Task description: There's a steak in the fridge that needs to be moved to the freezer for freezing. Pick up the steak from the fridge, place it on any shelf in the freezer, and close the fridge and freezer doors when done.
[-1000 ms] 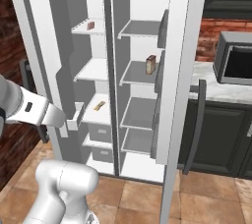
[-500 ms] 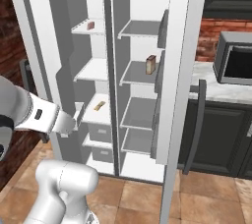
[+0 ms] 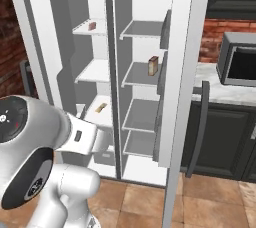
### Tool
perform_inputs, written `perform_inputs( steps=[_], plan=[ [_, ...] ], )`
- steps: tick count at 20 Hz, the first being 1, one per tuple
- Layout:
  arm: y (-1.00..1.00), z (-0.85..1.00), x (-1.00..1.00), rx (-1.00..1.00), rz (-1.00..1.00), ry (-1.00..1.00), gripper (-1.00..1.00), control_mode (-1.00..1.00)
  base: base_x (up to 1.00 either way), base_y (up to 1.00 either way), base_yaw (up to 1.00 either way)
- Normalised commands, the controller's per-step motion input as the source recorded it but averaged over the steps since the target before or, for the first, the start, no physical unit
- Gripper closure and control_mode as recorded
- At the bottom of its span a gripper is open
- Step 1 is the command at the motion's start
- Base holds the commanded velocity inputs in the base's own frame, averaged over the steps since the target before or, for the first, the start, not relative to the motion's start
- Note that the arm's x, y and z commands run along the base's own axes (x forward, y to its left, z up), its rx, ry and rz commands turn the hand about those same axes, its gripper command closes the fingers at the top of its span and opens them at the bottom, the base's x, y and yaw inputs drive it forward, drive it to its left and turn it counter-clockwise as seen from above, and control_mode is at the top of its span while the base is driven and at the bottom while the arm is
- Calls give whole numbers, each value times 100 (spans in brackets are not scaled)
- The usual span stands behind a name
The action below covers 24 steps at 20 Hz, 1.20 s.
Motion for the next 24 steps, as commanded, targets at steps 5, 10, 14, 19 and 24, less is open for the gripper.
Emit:
perform_inputs(
  steps=[5, 10, 14, 19, 24],
  plan=[
    [-58, -25, 21, 0, 4, -13, -100, -100, 0, 0, 0],
    [-60, -20, 28, 1, 5, -7, -100, -100, 0, 0, 0],
    [-67, -25, 33, 2, 7, -3, -100, -100, 0, 0, 0],
    [-71, -29, 25, 2, 10, 0, -100, -100, 0, 0, 0],
    [-74, -29, 23, 3, 12, -2, -100, -100, 0, 0, 0]
  ],
)
